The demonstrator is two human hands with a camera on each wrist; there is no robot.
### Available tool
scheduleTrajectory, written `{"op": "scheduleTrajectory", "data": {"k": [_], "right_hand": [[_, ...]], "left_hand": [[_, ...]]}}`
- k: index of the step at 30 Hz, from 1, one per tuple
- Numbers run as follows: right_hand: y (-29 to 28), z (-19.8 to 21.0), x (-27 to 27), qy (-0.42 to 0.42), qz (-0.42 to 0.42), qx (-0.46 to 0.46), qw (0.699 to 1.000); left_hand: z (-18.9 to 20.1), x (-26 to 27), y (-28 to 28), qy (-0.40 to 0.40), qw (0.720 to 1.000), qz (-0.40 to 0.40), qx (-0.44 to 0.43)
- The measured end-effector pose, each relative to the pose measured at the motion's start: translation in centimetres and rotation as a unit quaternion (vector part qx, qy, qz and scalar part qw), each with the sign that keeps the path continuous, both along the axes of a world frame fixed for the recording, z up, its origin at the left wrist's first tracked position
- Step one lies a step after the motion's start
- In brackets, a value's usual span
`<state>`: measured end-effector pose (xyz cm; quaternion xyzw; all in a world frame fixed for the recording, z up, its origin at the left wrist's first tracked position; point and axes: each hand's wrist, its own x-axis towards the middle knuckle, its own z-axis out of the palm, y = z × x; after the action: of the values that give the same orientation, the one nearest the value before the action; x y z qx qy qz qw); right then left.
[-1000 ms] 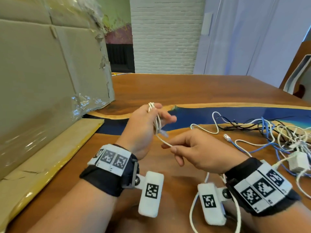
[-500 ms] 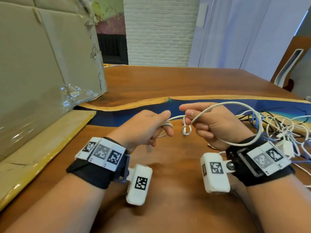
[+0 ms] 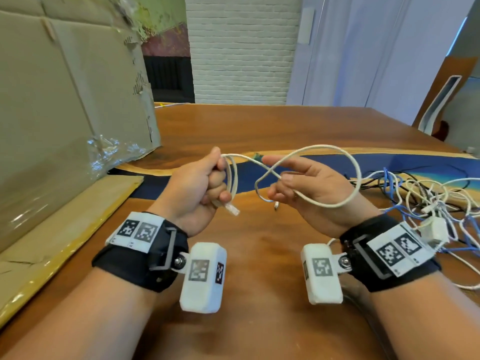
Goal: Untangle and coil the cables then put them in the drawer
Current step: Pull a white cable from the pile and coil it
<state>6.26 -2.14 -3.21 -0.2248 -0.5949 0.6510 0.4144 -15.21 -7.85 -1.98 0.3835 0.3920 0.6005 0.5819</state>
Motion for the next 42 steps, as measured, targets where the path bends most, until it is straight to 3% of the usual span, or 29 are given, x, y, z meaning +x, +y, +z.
{"op": "scheduleTrajectory", "data": {"k": [4,6,9,13,17,20,26,29,33,35,38,40,42], "right_hand": [[0.3,0.7,0.7,0.183,-0.016,-0.105,0.977],[0.2,0.9,0.8,0.229,-0.017,-0.115,0.967],[0.2,0.8,0.9,0.253,-0.007,-0.138,0.957],[0.4,0.0,1.1,0.255,0.01,-0.165,0.953],[-0.1,0.1,0.1,0.2,-0.031,-0.133,0.97],[-0.3,0.0,-1.0,0.134,-0.099,-0.083,0.982],[-0.5,0.5,-1.1,0.128,-0.153,-0.086,0.976],[0.2,1.1,0.1,0.136,-0.158,-0.107,0.972],[1.2,1.8,2.2,0.156,-0.185,-0.078,0.967],[1.5,1.9,2.7,0.122,-0.212,-0.052,0.968],[2.0,1.3,2.6,-0.061,-0.229,0.004,0.972],[1.7,0.9,2.2,-0.219,-0.222,0.084,0.946],[1.1,0.6,1.6,-0.308,-0.226,0.161,0.91]], "left_hand": [[0.1,0.5,-0.7,0.106,0.994,-0.039,-0.004],[0.2,0.9,-1.1,0.12,0.991,-0.064,-0.003],[0.2,1.1,-1.0,0.149,0.988,-0.039,0.002],[-0.3,0.9,-0.4,0.209,0.978,0.016,-0.01],[-0.7,1.4,-0.4,0.229,0.973,0.001,-0.017],[-0.5,1.7,-0.7,0.213,0.977,-0.029,-0.002],[0.0,1.8,-1.0,0.104,0.993,-0.057,-0.02],[-0.1,1.1,-0.4,0.077,0.997,0.006,-0.027],[-0.8,0.0,0.6,0.123,0.986,0.112,-0.03],[-1.0,0.0,0.7,0.135,0.983,0.12,-0.033],[-0.9,0.8,0.5,0.146,0.984,0.097,-0.019],[-0.8,1.2,0.3,0.154,0.985,0.083,-0.012],[-0.7,1.3,0.2,0.153,0.986,0.072,-0.012]]}}
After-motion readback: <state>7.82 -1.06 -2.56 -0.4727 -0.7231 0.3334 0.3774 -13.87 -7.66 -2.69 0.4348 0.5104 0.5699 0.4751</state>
